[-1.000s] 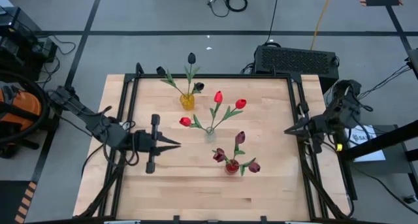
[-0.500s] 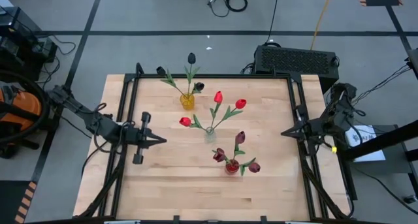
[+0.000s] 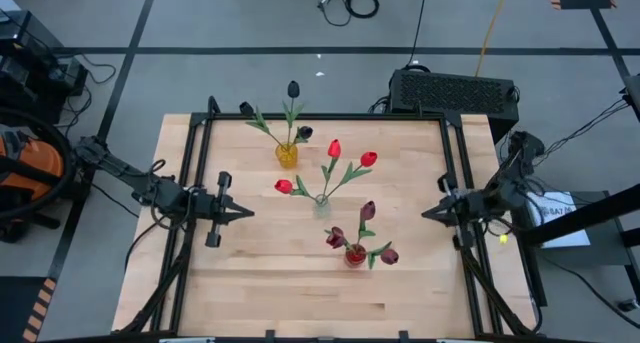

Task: Sort flowers into vase by color
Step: Return to Home Position

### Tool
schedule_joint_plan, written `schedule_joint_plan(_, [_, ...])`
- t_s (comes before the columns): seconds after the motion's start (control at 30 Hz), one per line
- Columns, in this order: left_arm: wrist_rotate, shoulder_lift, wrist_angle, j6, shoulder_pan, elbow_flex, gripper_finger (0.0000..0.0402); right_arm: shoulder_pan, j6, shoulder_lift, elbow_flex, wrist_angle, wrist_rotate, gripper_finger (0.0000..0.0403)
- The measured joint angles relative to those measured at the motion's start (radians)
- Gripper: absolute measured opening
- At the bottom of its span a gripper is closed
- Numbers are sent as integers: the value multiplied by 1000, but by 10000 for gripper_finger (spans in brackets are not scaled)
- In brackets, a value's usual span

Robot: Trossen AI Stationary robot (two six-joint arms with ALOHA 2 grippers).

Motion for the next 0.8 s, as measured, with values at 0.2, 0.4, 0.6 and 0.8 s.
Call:
schedule_joint_plan(0.2, [9, -33, 18, -1, 29, -55, 4, -90, 18, 0, -94, 94, -6, 0])
schedule_joint_plan(0.4, [42, -90, 23, -2, 73, -119, 4, -204, 77, 0, -119, 90, -123, 0])
schedule_joint_plan(0.6, [86, -132, 42, -24, 119, -153, 4, -330, 112, 3, -164, 145, -270, 0])
schedule_joint_plan(0.8, [137, -137, 87, -25, 163, -191, 4, -463, 143, 25, -207, 200, -415, 0])
